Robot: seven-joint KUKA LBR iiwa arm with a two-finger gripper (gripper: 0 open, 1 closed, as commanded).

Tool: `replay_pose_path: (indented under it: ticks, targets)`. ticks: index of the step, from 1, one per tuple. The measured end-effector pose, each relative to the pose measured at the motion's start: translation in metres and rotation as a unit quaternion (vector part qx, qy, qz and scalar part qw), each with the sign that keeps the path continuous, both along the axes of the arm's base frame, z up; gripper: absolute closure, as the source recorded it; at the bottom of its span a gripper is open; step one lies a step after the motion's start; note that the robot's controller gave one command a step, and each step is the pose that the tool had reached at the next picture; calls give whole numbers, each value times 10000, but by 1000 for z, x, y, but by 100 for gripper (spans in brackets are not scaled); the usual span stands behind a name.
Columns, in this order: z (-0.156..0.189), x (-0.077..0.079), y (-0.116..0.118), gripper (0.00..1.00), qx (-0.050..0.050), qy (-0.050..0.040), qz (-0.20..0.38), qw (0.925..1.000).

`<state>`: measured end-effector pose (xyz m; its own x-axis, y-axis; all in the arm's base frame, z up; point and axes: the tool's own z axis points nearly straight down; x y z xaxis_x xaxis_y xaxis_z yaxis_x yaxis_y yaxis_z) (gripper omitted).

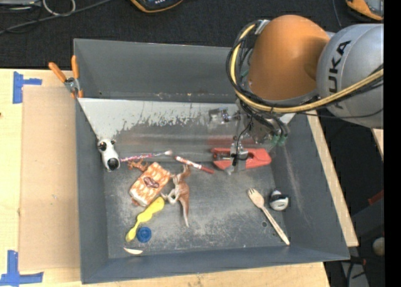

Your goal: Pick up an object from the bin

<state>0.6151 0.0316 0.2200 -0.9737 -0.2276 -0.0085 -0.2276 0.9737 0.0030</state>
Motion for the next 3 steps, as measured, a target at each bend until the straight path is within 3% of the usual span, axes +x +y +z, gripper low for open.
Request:
replay_pose_path:
  ticks: [1, 2, 3]
  targets:
    - [-80, -13, 67, 0, -9, -36, -82, 10000]
    - [-143, -4, 114, 0, -13, -44, 310, 9995]
    - [-129, 3, 113, 100, -4, -67, 930, 9956]
